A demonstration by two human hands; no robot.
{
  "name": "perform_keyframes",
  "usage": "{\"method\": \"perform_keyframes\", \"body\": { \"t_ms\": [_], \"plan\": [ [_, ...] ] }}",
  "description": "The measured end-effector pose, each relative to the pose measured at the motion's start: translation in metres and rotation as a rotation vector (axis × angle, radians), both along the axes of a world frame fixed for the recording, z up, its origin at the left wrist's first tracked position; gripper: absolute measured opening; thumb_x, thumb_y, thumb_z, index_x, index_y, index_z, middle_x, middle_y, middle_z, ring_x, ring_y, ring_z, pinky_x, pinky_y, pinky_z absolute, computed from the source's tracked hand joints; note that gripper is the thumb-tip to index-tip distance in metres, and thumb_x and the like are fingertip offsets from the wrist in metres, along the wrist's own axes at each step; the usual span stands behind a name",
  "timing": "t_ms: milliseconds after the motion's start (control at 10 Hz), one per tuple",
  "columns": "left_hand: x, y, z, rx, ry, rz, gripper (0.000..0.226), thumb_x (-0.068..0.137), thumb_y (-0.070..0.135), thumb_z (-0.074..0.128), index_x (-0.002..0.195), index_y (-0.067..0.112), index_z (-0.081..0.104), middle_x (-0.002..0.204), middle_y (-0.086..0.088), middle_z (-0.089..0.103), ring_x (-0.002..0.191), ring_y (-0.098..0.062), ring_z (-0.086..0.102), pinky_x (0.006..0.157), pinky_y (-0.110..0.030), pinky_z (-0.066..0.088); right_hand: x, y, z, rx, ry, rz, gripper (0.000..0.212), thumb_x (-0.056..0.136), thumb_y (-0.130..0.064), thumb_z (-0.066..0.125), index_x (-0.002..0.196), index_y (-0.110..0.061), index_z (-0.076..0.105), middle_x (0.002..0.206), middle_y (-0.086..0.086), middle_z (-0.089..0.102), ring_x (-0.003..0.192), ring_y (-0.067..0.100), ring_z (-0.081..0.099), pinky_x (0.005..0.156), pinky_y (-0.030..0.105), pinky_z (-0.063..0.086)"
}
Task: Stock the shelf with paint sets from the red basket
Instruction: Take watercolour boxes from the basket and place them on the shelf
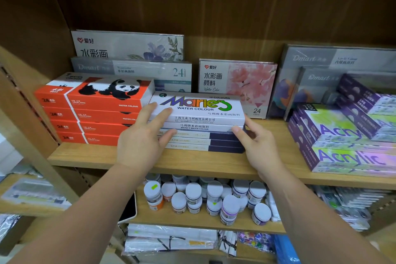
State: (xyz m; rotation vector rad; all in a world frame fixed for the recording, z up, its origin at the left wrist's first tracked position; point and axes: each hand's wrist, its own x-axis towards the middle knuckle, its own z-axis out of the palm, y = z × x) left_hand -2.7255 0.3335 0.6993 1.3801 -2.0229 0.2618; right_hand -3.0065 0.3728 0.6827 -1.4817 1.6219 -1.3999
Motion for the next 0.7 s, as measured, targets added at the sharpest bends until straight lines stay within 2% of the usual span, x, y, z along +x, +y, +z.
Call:
{"method": "perform_keyframes", "body": {
  "t_ms": [100,200,300,400,500,600,700],
  "plan": [
    [0.002,-0.001,-0.001,-0.011,-0.012,0.004,0.051,0.084,0.038,0.082,0.132,0.022,0.069,0.142,-0.012,0.06,0.068,-0.032,0.071,0.045,-0.032,0.051,-0.001,0.0,0.0,0.006,0.003,0.011,0.06,0.085,-0.061,0.062,0.143,-0.047,0.057,0.131,-0.01,0.069,0.124,0.011,0.062,0.11,0.043,0.049],
    [0.004,-0.003,-0.002,-0.015,-0.018,0.001,0.051,0.085,0.04,0.082,0.131,0.023,0.069,0.142,-0.011,0.06,0.067,-0.031,0.07,0.044,-0.031,0.05,0.0,0.002,0.003,-0.005,-0.007,0.031,0.052,0.098,-0.041,0.065,0.148,-0.047,0.049,0.137,-0.019,0.064,0.124,0.005,0.061,0.106,0.033,0.051],
    [0.005,-0.005,-0.004,-0.037,-0.033,0.007,0.052,0.085,0.041,0.081,0.132,0.024,0.068,0.142,-0.01,0.06,0.068,-0.031,0.07,0.044,-0.032,0.051,0.001,0.003,0.005,-0.018,-0.011,0.026,0.057,0.102,-0.026,0.064,0.152,-0.043,0.044,0.135,-0.026,0.062,0.118,-0.008,0.06,0.098,0.017,0.052],
    [0.005,-0.006,-0.006,-0.049,-0.026,0.013,0.051,0.086,0.042,0.081,0.132,0.024,0.068,0.142,-0.009,0.061,0.071,-0.032,0.071,0.045,-0.035,0.053,0.001,0.004,0.005,-0.013,-0.016,0.029,0.058,0.102,-0.025,0.064,0.154,-0.039,0.044,0.136,-0.024,0.062,0.118,-0.011,0.059,0.095,0.011,0.051],
    [0.004,-0.005,-0.005,-0.069,-0.015,0.019,0.049,0.088,0.043,0.078,0.132,0.024,0.069,0.142,-0.01,0.061,0.07,-0.032,0.071,0.045,-0.036,0.054,0.003,0.004,0.006,-0.003,-0.005,0.022,0.059,0.102,-0.028,0.063,0.155,-0.04,0.043,0.138,-0.022,0.062,0.12,-0.013,0.056,0.097,0.01,0.049],
    [0.0,-0.003,-0.004,-0.019,-0.009,0.022,0.055,0.084,0.038,0.083,0.135,0.023,0.068,0.144,-0.011,0.06,0.073,-0.034,0.073,0.049,-0.036,0.055,0.004,0.006,0.007,0.002,0.017,0.04,0.058,0.102,-0.03,0.063,0.154,-0.043,0.041,0.141,-0.022,0.06,0.124,-0.015,0.053,0.101,0.011,0.046],
    [0.003,0.005,0.003,-0.016,0.054,0.007,0.061,0.087,0.044,0.078,0.142,0.023,0.061,0.146,-0.007,0.059,0.083,-0.033,0.075,0.058,-0.04,0.059,0.002,0.008,0.015,0.002,0.004,0.029,0.062,0.1,-0.039,0.064,0.155,-0.044,0.037,0.144,-0.021,0.056,0.132,0.001,0.055,0.111,0.032,0.047]
  ]
}}
